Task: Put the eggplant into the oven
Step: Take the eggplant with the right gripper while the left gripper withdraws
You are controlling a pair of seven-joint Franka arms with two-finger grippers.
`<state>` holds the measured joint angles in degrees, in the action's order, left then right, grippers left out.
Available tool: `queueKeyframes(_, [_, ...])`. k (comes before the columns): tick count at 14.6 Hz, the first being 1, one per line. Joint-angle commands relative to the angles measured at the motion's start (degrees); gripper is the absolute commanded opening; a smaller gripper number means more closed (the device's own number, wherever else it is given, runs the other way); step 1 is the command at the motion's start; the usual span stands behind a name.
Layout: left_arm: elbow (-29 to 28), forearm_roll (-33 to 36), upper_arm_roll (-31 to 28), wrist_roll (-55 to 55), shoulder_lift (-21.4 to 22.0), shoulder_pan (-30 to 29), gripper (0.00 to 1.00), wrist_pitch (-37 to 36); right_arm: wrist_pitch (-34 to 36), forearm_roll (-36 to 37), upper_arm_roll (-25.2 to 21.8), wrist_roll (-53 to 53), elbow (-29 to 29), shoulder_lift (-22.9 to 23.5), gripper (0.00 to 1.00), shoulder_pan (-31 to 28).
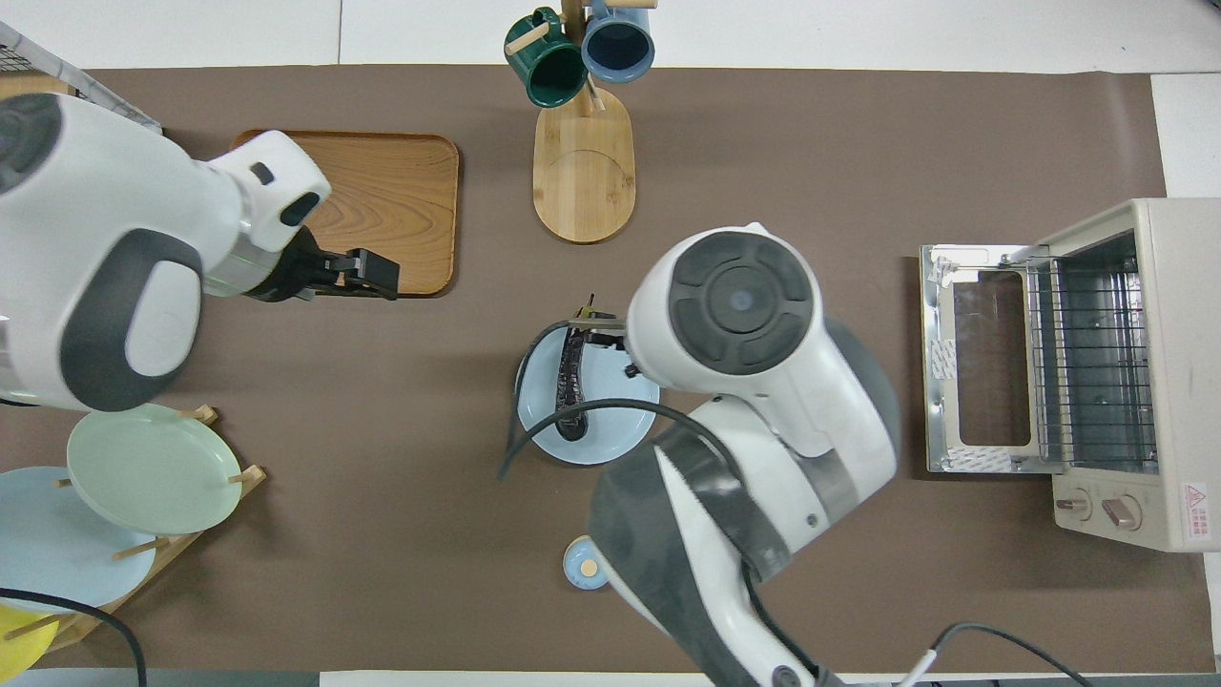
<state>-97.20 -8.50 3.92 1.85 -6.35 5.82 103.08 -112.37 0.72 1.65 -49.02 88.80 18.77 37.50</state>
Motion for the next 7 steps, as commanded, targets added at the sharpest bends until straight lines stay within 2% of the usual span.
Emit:
queueKeyframes(1, [2.97, 5.67, 0.65, -0.79, 1.86, -0.99, 1.0, -5.76, -4.83, 5.4, -0.34, -4.86, -9.09, 11.54, 0.67, 5.56])
queueKeyframes(5, [6.31, 8.84, 0.39, -0.79, 3.63, -1.08, 1.0, -11.83, -13.55, 6.4, -0.07, -2.75, -0.15, 10.51, 0.66, 6.97])
queueKeyframes(7, [6.23, 10.6, 0.21, -0.71, 5.55, -1.08, 1.0, -13.77, -17.86, 6.31, -0.07, -2.66, 4.17, 9.36, 0.61, 7.06])
